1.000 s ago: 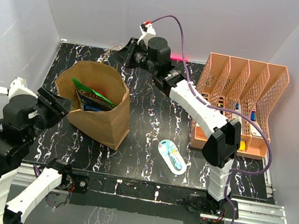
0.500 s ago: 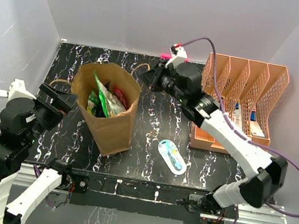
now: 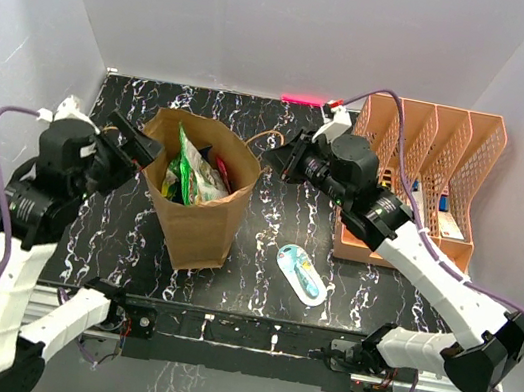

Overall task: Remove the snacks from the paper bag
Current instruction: Adjust the paper bag at the center of the board, then take out the snack from the paper bag.

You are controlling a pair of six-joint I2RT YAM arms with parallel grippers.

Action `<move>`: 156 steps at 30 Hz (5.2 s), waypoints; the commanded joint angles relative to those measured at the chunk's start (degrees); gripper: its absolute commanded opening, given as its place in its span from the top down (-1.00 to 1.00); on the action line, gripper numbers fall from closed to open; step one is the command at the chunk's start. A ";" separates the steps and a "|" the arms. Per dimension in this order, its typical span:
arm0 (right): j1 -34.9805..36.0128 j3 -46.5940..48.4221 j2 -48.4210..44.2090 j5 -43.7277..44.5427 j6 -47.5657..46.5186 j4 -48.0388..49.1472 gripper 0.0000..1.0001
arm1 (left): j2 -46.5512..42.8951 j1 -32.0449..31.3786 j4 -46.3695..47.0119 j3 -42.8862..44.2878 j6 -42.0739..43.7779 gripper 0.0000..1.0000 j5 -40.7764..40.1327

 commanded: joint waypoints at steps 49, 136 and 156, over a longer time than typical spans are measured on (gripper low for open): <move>-0.18 -0.99 -7.14 1.17 0.04 -0.26 0.84 | 1.55 0.17 16.79 -11.76 -11.74 0.12 -19.33; 16.07 25.38 23.88 16.64 23.26 -21.26 -0.31 | -3.77 0.15 22.95 -2.09 19.08 1.00 6.34; 19.87 39.91 29.35 14.24 23.39 -21.24 0.85 | -4.30 0.19 12.54 1.47 13.69 1.00 -4.68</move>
